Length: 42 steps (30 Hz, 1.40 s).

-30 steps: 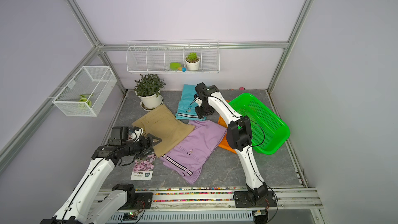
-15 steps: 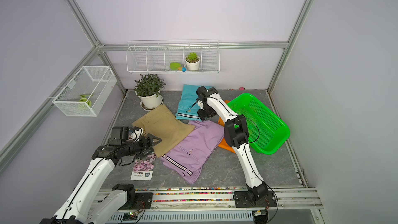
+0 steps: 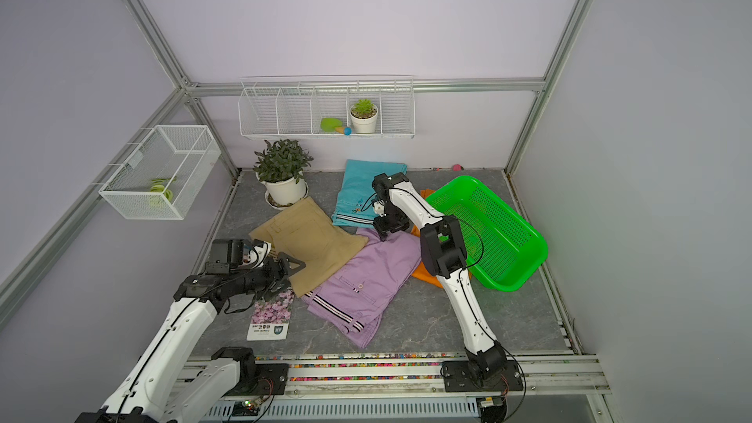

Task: Put the folded long pants in the basket
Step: Pick up the long pant at the center of the board.

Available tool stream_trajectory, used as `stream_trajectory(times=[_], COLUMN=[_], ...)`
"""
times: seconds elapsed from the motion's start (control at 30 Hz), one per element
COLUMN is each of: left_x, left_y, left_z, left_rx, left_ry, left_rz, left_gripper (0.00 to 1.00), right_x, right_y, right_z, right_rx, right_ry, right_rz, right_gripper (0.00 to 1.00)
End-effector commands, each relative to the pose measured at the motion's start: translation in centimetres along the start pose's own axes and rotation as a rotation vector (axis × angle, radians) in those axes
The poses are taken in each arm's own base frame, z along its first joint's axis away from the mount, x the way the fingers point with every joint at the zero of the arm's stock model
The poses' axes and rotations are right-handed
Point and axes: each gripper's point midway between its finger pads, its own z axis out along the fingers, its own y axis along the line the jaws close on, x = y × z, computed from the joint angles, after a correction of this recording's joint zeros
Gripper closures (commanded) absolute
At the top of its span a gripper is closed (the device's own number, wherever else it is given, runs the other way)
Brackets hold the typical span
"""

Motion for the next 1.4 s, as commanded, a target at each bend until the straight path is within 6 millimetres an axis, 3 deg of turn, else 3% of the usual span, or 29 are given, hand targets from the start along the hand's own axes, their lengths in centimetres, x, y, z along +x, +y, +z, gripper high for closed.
stream_trajectory(times=[0.0,0.1,0.37,0.6,0.7,0.8,0.9,0.97,1.27,1.37], left_x=[0.1,0.2,0.3,0.2,0.2,0.3,0.4,0.4,1.0,1.2], left_y=[0.0,0.0,0.0,0.0,0.1,0.1,0.1,0.1,0.1,0.2], left_z=[0.3,0.3,0.3,0.2,0.3,0.3,0.2,0.1,0.2,0.2], left_rx=[0.006,0.009,0.010,0.008,0.006,0.006,0.006,0.007,0.025,0.023], left_ry=[0.004,0.008,0.014,0.011,0.012,0.013,0.014,0.014,0.027,0.035], left_rz=[0.003,0.001,0.001,0.002,0.000,-0.001,-0.001,-0.002,-0.014,-0.018], left_gripper=[0.11,0.11,0.11,0.11,0.11,0.11,0.11,0.11,0.11,0.11], right_x=[1.0,1.7,2.5,1.8,1.9,1.7,1.4,1.5,5.4,7.1], right_y=[0.7,0.1,-0.6,0.2,0.8,1.3,1.8,2.5,3.1,1.8], right_z=[-4.6,-4.3,-0.6,1.0,1.4,0.4,-2.2,-4.2,-8.8,-9.2], right_rx=[-0.034,-0.026,-0.068,-0.102,-0.139,-0.149,-0.150,-0.161,-0.148,-0.070], right_ry=[-0.058,-0.041,0.059,0.073,0.083,0.063,0.000,-0.048,-0.227,-0.258], right_rz=[0.021,0.039,0.092,0.091,0.100,0.096,0.093,0.093,0.151,0.188], right_gripper=[0.33,0.34,0.43,0.45,0.50,0.68,0.87,0.94,1.00,1.00])
